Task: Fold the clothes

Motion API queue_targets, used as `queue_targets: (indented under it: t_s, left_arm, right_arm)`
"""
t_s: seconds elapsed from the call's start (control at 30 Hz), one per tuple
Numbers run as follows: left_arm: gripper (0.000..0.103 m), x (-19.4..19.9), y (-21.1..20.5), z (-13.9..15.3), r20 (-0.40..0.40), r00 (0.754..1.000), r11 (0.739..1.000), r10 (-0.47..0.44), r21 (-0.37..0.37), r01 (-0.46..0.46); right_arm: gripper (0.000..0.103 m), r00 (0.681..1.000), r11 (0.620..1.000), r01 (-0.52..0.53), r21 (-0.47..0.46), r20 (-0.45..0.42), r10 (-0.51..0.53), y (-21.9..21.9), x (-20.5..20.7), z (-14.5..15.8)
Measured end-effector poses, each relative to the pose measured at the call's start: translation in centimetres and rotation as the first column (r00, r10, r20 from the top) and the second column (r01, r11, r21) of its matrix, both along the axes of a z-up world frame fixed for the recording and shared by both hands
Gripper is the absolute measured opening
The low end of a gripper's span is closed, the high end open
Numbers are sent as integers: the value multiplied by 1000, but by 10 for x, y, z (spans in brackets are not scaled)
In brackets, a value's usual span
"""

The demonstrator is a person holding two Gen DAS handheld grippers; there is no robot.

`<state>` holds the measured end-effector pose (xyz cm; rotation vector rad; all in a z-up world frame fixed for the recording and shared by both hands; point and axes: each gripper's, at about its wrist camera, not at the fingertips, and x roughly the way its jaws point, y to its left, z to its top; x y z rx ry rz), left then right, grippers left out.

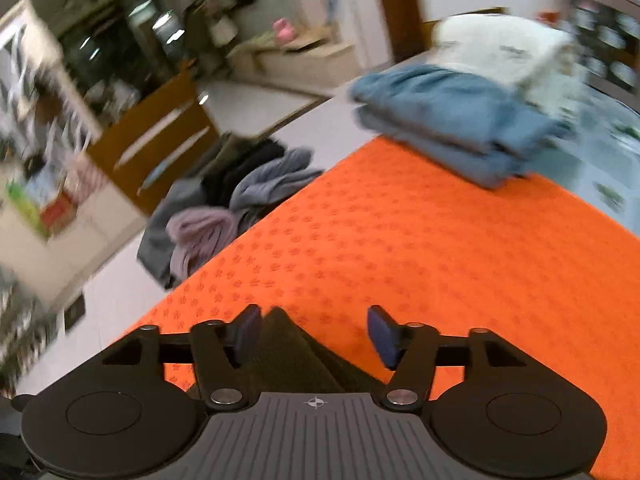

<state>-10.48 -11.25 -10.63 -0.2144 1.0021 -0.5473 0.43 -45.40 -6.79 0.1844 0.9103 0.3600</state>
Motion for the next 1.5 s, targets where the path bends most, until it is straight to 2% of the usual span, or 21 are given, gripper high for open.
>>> queue_targets:
  t_s: [0.13,0.23,0.43,0.5,0.53,0.67,0.77,0.9,1.0,1.13,1.23,1.3,1.33,1.37,1.43,1.5]
  left_arm:
    - [59,7,2,14,41,999,1000,8,17,-9]
    - [60,16,0,24,49,999,1000,-13,19,12]
    - [58,35,-23,36,77,985,988,-154,39,152]
    - [49,44,-38,34,81,975,978,-208,53,204]
    - [41,49,-46,31,80,969,972,-233,62,229]
    - [26,67,-80,13,68,944,943,-323,105,315]
    - [18,77,-100,-6,41,930,920,-364,169,353]
    - [15,82,-107,-31,-3,915,884,-404,256,391]
    - [15,85,-104,-33,-3,905,876,-426,249,414]
    - [15,92,-102,-33,-16,893,865,-451,239,441]
    - [15,96,-103,-33,-22,886,860,-462,234,454]
    - [15,95,-102,-30,-24,886,859,-464,230,456]
    - [17,95,-102,-29,-23,886,859,-463,235,455]
    - [23,95,-102,-27,-22,886,858,-463,240,454]
    - [36,94,-100,-19,-11,889,861,-457,246,446]
    - [41,92,-93,-8,14,898,878,-440,218,427]
  right_arm:
    - [79,988,983,148,105,-60,-142,-34,-47,-10]
    - [80,969,960,232,158,-126,-214,-42,-76,-33]
    - [79,931,912,344,222,-207,-301,-31,-113,-69]
    - [79,915,888,388,246,-218,-339,-29,-121,-77]
    - [79,907,876,408,259,-224,-357,-29,-124,-81]
    - [79,883,831,465,306,-236,-406,-30,-131,-94]
    - [79,877,822,476,311,-238,-418,-25,-130,-99]
    - [79,874,812,482,328,-245,-420,-20,-135,-101]
    - [73,872,800,485,353,-261,-413,-16,-138,-104]
    - [58,860,770,510,385,-264,-437,-17,-137,-106]
    - [56,856,749,517,415,-254,-450,-21,-134,-107]
    - [49,858,744,514,427,-258,-445,-22,-131,-110]
    - [41,859,743,511,431,-262,-439,-23,-129,-111]
    - [37,859,741,512,434,-262,-440,-24,-128,-111]
    - [34,860,745,510,429,-245,-448,-24,-129,-103]
    - [33,862,752,506,422,-217,-458,-26,-133,-91]
